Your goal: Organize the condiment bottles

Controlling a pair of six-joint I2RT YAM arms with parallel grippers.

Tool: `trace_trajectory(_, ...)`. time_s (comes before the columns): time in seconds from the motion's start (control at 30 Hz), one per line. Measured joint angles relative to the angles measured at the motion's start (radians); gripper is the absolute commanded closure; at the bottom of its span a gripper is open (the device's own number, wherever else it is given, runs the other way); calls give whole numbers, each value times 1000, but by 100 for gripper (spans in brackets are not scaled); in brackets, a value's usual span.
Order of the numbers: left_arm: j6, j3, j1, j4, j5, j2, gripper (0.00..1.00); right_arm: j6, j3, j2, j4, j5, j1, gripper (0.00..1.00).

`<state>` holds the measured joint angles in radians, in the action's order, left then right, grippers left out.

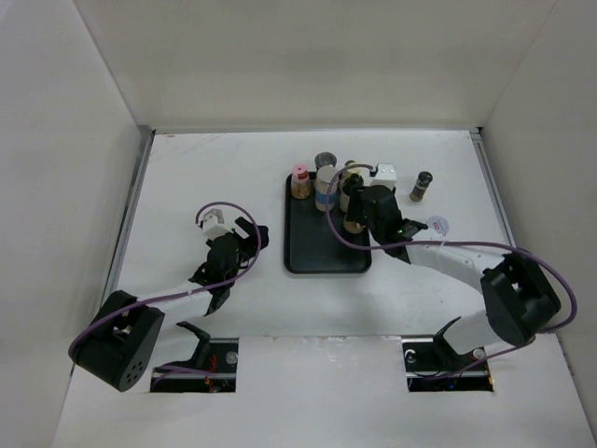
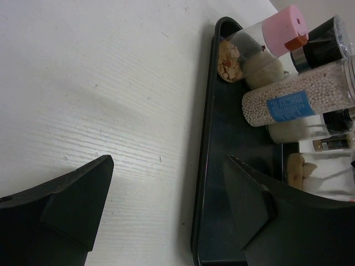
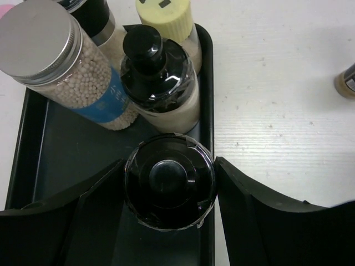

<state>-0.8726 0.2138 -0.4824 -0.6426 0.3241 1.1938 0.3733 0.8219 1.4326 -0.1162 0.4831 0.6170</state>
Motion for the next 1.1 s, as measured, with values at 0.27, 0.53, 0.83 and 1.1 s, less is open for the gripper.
trace_trajectory(0.27,0,0,3,-3,-1,0,21,-35,35,93,-64,-2,0,38)
trace_trajectory(0.53,0,0,4,-5,-5,0,21,-57,58,159,-90,3,0,31)
trace_trajectory(0.83,-1,0,4,-5,-7,0,21,-74,62,143,-93,18,3,7)
trace_trajectory(1.1,-4,0,3,-5,-8,1,21,-61,-48,-226,-69,26,-17,3)
